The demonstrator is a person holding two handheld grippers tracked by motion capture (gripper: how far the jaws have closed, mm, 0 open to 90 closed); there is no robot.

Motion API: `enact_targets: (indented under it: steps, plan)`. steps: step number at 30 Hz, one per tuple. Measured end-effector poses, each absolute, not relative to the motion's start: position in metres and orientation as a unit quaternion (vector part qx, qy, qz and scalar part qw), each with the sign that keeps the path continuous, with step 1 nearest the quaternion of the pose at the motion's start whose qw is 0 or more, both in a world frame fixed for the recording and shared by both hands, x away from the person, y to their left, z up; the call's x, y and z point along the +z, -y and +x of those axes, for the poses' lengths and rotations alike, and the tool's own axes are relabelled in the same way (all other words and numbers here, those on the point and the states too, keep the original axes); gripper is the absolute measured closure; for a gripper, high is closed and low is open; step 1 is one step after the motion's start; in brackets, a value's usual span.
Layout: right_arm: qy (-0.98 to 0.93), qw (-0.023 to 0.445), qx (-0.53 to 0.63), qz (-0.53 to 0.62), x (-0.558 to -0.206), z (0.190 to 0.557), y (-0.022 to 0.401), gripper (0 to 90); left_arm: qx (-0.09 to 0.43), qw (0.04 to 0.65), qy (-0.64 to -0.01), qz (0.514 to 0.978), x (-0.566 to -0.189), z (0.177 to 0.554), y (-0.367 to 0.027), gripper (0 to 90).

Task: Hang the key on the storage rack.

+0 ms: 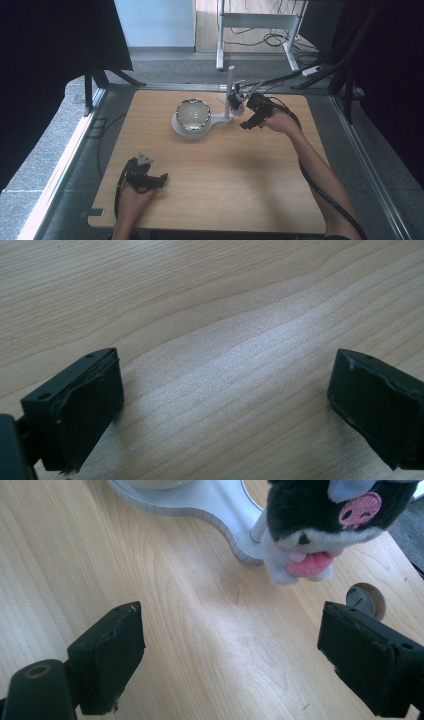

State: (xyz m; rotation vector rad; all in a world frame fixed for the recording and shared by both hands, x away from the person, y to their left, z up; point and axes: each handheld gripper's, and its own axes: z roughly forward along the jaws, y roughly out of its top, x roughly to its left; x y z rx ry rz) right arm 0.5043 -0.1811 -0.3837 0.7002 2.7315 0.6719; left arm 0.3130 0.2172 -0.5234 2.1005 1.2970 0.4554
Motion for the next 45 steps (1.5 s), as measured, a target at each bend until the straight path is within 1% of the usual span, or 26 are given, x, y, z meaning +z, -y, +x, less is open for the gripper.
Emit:
enact_targets:
  steps: [13, 30, 45]
  plan:
    - [-0.933, 0.128, 0.243, 0.231, -0.382, 0.484, 0.185, 9.5, 0.172, 0.31, -0.491, 0.796, -0.523, 0.313, -0.217, 1.5]
    - [-0.93, 0.13, 0.263, 0.224, -0.38, 0.454, 0.2, 9.0, 0.172, 0.31, -0.491, 0.796, -0.523, 0.313, -0.217, 1.5]
    - [-0.923, 0.133, 0.274, 0.233, -0.384, 0.43, 0.219, 5.7, 0.173, 0.31, -0.49, 0.796, -0.523, 0.313, -0.217, 1.5]
